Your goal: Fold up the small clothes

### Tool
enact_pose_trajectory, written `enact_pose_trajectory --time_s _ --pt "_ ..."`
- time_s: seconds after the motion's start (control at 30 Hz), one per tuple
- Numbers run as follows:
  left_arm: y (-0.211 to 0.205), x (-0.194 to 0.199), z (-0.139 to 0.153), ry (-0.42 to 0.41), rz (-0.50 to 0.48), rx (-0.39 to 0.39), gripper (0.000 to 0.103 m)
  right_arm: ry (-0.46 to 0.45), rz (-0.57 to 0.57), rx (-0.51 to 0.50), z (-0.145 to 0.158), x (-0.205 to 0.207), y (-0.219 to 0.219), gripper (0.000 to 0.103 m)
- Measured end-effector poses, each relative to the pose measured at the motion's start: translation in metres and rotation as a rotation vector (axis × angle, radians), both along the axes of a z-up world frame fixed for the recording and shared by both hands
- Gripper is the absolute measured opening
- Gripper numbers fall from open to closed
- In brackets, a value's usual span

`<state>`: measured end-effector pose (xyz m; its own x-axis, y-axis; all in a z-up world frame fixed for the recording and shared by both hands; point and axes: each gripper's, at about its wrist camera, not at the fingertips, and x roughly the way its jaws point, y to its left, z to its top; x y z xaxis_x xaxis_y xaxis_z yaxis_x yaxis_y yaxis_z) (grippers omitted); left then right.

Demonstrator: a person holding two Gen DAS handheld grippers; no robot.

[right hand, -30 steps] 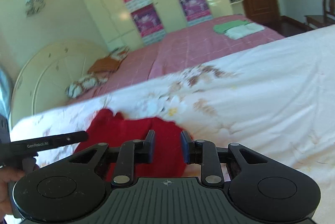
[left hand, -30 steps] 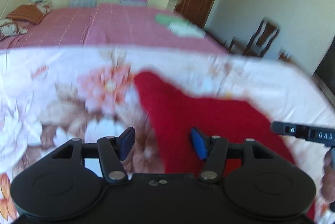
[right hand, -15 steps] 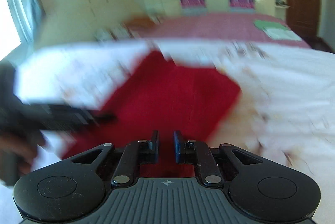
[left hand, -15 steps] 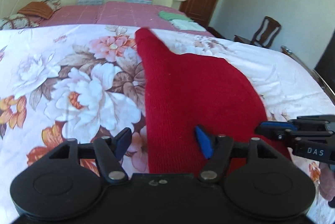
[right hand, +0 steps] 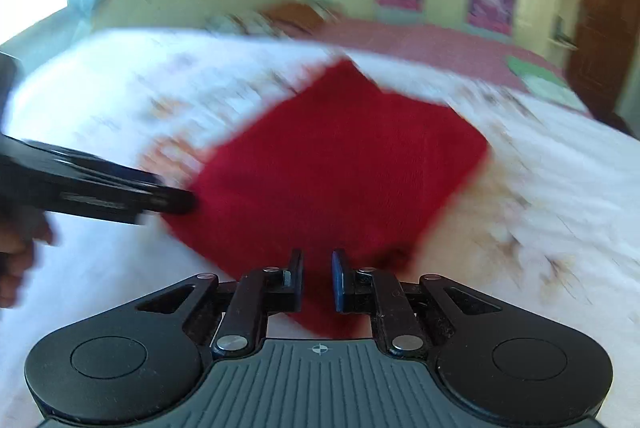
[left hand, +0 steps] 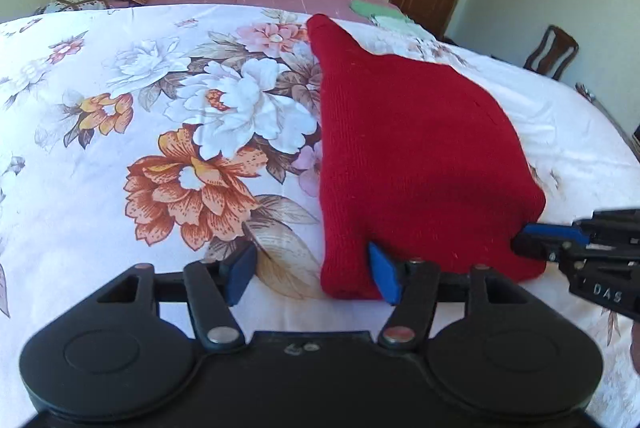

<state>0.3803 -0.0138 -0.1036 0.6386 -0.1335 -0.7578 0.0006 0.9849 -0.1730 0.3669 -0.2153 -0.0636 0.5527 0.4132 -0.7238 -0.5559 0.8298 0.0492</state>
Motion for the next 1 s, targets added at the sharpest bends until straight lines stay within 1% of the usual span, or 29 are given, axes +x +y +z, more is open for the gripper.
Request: enact_pose_trajectory --time_s 0.03,0.07,0.1,0.17,0.27,0.37,0.47,0.53,0.8,0.83,0.9,0.97,1.0 --pt "-0.002 0.000 0.002 0.002 0.000 0.014 0.062 0.008 -0.015 0.006 -0.008 0.003 -0.005 0.012" --pt "-0.004 0.000 0.004 0.005 0.000 0.027 0.062 0.026 -0.037 0.050 -0.011 0.007 -0.012 0.012" --pt "-0.006 -0.003 0.005 0.006 -0.002 0.035 0.062 0.047 -0.056 0.072 -0.011 0.010 -0.014 0.012" --pt "-0.009 -0.007 0.006 0.002 -0.022 0.054 0.062 0.055 -0.072 0.054 -0.008 0.013 -0.008 0.012" --pt "-0.008 -0.011 0.005 0.000 -0.034 0.046 0.062 0.042 -0.091 0.019 -0.009 0.011 0.002 0.012" --pt "-0.006 -0.012 0.005 -0.005 -0.047 0.041 0.063 0.045 -0.133 0.012 -0.010 0.015 0.013 0.012" --pt "-0.006 -0.011 0.005 -0.005 -0.059 0.047 0.063 0.024 -0.156 -0.027 -0.008 -0.006 0.010 0.012" --pt "-0.007 -0.011 0.005 -0.006 -0.063 0.051 0.063 0.012 -0.160 -0.052 -0.008 -0.009 0.015 0.014" --pt "-0.009 -0.013 0.005 -0.012 -0.054 0.077 0.069 0.031 -0.217 -0.046 -0.007 -0.010 0.013 0.015" --pt "-0.010 -0.013 0.005 -0.010 -0.054 0.086 0.070 0.029 -0.219 -0.045 -0.007 -0.011 0.012 0.015" --pt "-0.012 -0.013 0.006 0.002 -0.052 0.109 0.076 0.026 -0.219 -0.046 -0.007 -0.012 0.012 0.015" --pt "-0.012 -0.015 0.009 0.042 -0.064 0.141 0.078 0.029 -0.228 -0.042 -0.007 -0.012 0.012 0.016" --pt "-0.012 -0.020 0.015 0.031 -0.067 0.154 0.080 0.032 -0.229 -0.043 -0.006 -0.013 0.012 0.020"
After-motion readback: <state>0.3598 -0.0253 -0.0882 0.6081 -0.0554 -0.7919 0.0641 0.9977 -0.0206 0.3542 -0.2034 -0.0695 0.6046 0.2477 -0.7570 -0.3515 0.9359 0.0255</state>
